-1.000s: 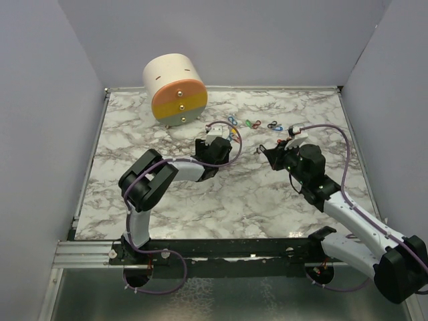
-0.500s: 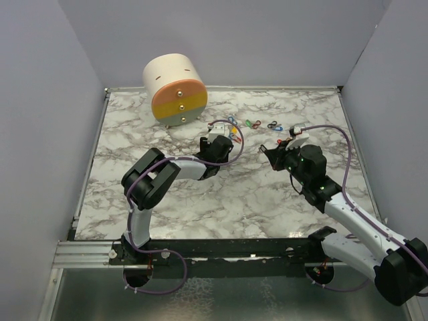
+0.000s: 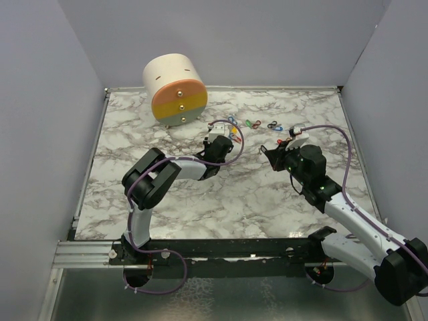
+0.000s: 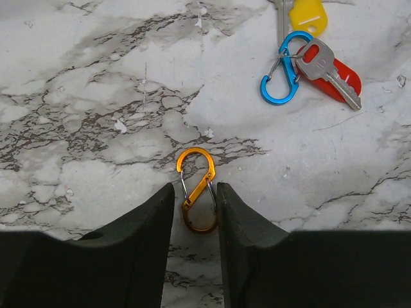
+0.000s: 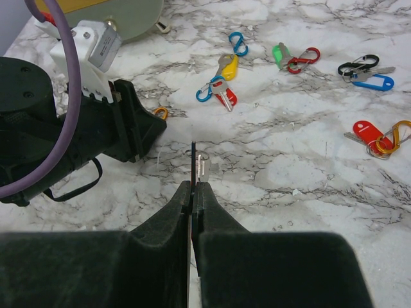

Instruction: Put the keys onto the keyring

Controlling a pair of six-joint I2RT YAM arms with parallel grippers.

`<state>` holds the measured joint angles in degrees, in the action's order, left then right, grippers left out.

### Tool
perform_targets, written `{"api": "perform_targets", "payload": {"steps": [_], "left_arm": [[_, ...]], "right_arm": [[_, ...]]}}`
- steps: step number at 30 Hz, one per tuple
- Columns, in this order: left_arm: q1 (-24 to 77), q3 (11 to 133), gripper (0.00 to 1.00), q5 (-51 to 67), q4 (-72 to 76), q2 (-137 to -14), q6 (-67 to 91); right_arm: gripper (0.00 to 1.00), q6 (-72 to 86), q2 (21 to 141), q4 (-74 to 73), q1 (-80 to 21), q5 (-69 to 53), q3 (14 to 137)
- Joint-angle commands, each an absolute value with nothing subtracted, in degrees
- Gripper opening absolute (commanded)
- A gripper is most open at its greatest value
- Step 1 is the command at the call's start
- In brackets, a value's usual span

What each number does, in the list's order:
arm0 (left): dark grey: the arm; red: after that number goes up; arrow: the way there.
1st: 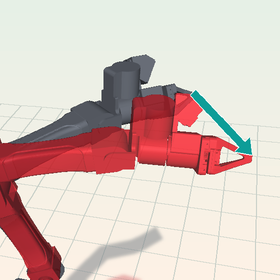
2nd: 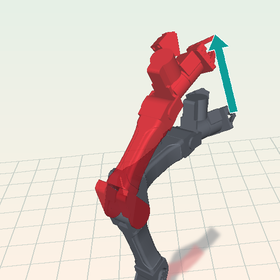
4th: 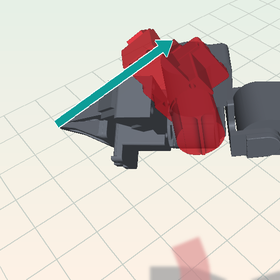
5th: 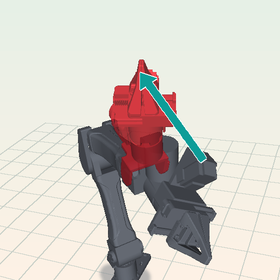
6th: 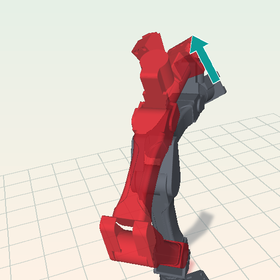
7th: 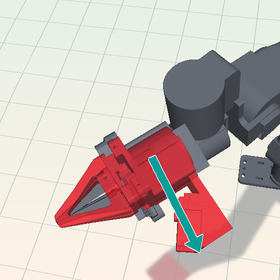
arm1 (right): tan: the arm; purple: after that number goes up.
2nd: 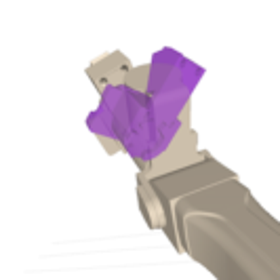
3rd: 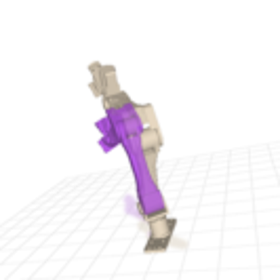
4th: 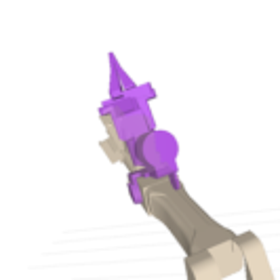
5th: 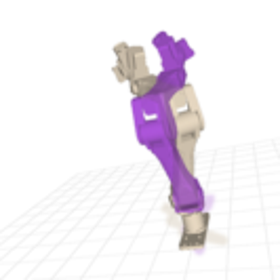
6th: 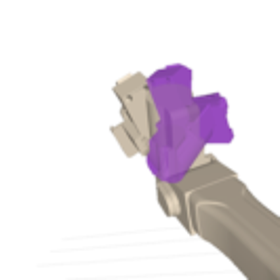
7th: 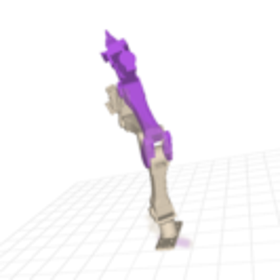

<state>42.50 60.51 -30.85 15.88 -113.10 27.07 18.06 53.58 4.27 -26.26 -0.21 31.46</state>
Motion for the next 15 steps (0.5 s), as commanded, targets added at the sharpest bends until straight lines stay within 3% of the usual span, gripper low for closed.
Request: {"api": "perform_targets", "payload": {"steps": [1, 7, 15], "left_arm": [[42.6, 59.9, 0.3, -29.0, 13.9, -115.3, 26.5], [42.5, 60.0, 0.0, -28.2, 14.0, -115.2, 26.1], [42.4, 59.6, 0.0, -27.4, 14.3, -113.6, 25.4]], "right_arm": [[0.01, 17.6, 52.7, 4.3, -26.5, 1.4, 32.4], [0.01, 17.6, 52.8, 4.4, -26.5, 1.3, 32.3], [0.01, 17.2, 53.6, 4.7, -26.5, 0.8, 32.2]]}}
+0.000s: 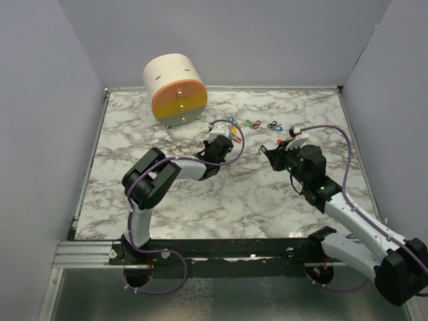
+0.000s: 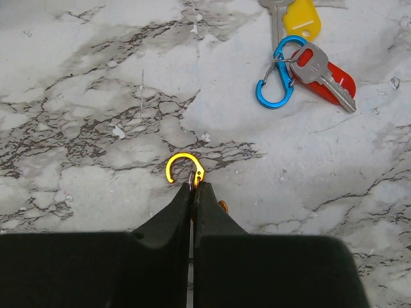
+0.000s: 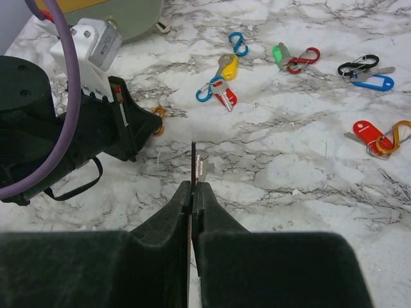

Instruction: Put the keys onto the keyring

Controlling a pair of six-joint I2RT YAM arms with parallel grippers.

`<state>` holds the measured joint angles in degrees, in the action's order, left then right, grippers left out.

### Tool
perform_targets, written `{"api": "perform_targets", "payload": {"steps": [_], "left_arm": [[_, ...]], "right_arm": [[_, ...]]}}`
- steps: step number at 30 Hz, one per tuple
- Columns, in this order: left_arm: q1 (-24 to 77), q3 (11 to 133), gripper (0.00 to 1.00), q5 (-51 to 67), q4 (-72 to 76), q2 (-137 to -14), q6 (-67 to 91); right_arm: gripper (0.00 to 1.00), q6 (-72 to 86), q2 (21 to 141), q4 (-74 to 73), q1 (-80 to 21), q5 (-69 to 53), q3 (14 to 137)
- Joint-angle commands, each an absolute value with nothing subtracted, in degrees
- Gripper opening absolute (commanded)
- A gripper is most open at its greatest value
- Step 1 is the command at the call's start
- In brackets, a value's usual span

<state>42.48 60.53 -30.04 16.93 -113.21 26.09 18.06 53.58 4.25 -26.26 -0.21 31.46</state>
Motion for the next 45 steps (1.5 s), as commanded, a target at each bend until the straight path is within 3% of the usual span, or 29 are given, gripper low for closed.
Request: {"api": "perform_targets", "payload": {"steps": [1, 20, 45], "left_arm": [[42.4, 59.3, 0.0, -27.3, 14.3, -112.9, 25.3], [50.7, 58.5, 0.0, -26.1, 7.3, -87.8, 25.5], [57.6, 63.8, 0.0, -28.6, 10.6, -94.6, 26.8]], "right_arm": [[0.01, 17.1, 53.9, 4.7, -26.5, 0.5, 32.3], [0.01, 16.7, 57.7, 6.3, -26.6, -2.5, 32.8], [0.01, 17.3, 59.7, 7.7, -28.2, -1.9, 33.1]]}}
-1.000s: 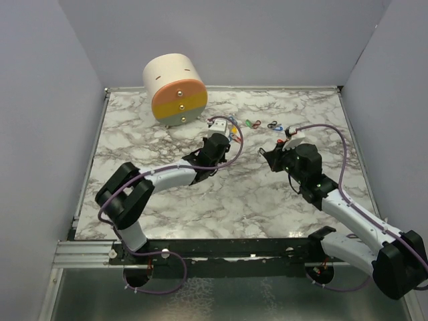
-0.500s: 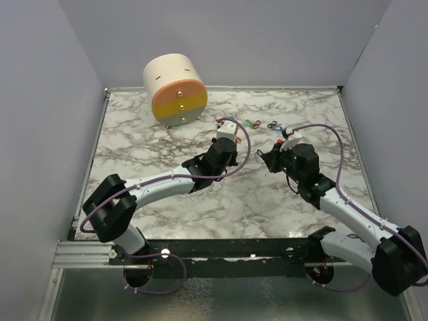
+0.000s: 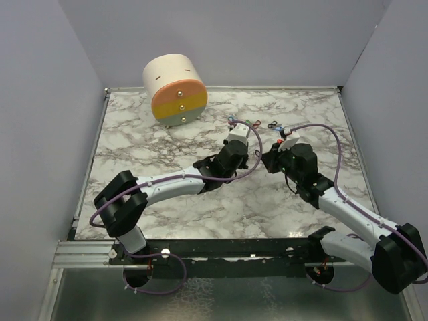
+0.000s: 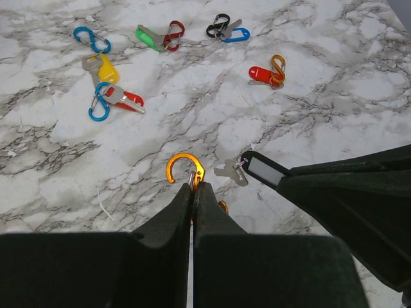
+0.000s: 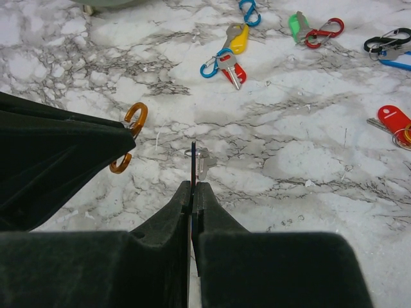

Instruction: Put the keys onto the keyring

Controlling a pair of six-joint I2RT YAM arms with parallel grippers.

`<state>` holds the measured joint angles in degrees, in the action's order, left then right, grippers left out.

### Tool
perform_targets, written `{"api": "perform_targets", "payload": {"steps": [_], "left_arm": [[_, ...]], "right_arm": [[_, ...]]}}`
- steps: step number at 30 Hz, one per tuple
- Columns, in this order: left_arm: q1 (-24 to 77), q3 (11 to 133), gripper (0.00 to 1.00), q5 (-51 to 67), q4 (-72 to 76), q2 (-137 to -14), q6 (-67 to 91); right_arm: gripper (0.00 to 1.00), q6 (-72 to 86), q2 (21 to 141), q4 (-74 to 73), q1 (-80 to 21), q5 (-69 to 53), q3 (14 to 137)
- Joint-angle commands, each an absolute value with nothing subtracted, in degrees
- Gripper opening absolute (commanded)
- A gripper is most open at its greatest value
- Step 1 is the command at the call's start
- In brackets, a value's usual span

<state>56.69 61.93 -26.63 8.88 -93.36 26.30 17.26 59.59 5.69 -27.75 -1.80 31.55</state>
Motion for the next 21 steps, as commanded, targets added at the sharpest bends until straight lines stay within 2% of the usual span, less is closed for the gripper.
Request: {"api": "perform_targets", "payload": {"steps": [1, 21], "left_arm": [[57.8, 63.9, 0.0, -28.7, 10.8, -94.8, 26.7], [60.0, 66.8, 0.0, -31.3, 11.4, -100.0, 25.9]], "right_arm": [[0.01, 17.3, 59.7, 7.7, -28.2, -1.9, 33.1], [0.01, 17.3, 58.0, 7.0, -28.4, -1.7, 33.0]]}}
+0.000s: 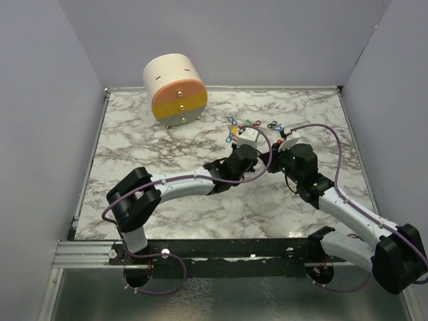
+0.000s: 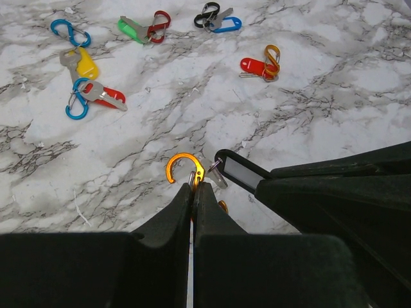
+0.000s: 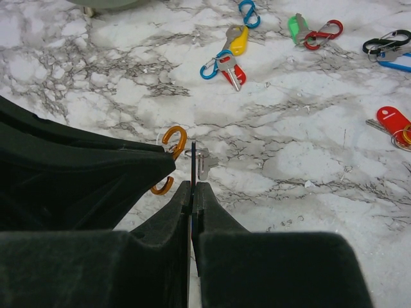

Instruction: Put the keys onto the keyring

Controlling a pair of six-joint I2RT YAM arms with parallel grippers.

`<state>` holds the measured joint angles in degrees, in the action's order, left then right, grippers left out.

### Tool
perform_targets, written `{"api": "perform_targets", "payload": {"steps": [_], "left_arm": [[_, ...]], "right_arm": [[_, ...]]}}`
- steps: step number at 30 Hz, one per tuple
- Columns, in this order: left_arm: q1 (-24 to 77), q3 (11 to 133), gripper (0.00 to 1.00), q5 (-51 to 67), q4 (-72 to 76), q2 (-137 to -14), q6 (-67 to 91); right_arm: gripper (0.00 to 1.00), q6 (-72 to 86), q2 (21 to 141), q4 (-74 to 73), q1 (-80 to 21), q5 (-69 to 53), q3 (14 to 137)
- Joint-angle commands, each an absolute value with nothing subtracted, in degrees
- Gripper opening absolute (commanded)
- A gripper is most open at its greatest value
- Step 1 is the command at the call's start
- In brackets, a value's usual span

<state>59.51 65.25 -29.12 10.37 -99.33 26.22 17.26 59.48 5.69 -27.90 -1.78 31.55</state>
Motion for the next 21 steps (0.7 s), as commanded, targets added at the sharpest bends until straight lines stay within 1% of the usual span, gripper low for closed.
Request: {"api": "perform_targets", "payload": {"steps": [1, 21], "left_arm": [[60.0, 66.8, 0.0, -31.5, 11.3, -100.1, 25.9], [60.0, 66.7, 0.0, -33.1, 12.4, -100.8, 25.5]], "right_arm": [[0.01, 17.4, 57.9, 6.9, -28.3, -1.7, 33.0], [0.01, 17.2, 57.2, 6.4, -28.8, -2.3, 32.9]]}}
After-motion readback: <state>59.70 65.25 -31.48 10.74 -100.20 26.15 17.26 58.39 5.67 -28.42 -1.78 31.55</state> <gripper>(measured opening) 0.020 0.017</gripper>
